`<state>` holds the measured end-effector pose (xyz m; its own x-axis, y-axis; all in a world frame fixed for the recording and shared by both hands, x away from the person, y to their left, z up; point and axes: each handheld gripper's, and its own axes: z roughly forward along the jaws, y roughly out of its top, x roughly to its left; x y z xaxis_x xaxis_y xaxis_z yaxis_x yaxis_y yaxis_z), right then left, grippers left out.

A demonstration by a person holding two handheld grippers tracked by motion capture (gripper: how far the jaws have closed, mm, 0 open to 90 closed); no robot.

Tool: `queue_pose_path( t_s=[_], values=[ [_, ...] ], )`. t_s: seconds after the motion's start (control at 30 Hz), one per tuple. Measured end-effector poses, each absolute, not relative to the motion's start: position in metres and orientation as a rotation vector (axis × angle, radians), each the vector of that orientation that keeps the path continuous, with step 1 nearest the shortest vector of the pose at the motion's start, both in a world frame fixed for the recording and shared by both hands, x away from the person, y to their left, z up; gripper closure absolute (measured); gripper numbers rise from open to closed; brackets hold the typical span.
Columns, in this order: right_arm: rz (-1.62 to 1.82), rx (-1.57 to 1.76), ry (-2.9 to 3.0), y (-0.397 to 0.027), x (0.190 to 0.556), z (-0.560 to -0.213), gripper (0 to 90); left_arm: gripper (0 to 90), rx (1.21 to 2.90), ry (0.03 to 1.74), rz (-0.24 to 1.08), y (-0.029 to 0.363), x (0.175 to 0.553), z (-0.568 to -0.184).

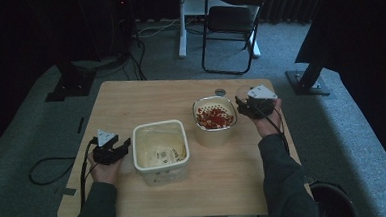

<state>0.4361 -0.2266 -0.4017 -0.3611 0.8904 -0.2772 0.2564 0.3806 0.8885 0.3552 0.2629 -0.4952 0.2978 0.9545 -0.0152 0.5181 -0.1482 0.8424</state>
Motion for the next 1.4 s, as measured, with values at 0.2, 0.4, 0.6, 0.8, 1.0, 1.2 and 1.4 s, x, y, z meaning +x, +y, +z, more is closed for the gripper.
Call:
queue_pose_path(
  t_s=[0.2, 0.4, 0.6, 0.8, 1.0, 1.2, 1.4],
  values=[
    [0.915, 0.948, 1.859, -0.219, 0.438, -0.398, 34.7, 47.0, 1.795, 1.331, 0.707, 0.262, 0.356, -0.497],
    [0.847, 0.895, 1.896, -0.210, 0.440, -0.395, 34.7, 47.0, 1.798, 1.333, 0.702, 0.263, 0.357, -0.498],
    [0.842, 0.876, 1.909, -0.204, 0.443, -0.392, 34.7, 46.9, 1.797, 1.334, 0.699, 0.263, 0.357, -0.498],
    [0.793, 0.827, 1.931, -0.196, 0.444, -0.390, 34.7, 46.9, 1.791, 1.336, 0.698, 0.264, 0.357, -0.498],
    [0.700, 0.749, 1.966, -0.187, 0.444, -0.390, 34.7, 46.9, 1.793, 1.337, 0.698, 0.264, 0.357, -0.498],
    [0.658, 0.700, 1.986, -0.181, 0.445, -0.388, 34.7, 46.9, 1.791, 1.340, 0.696, 0.265, 0.357, -0.498],
    [0.517, 0.585, 2.007, -0.171, 0.443, -0.387, 34.7, 46.9, 1.790, 1.341, 0.697, 0.266, 0.357, -0.498]
  ],
)
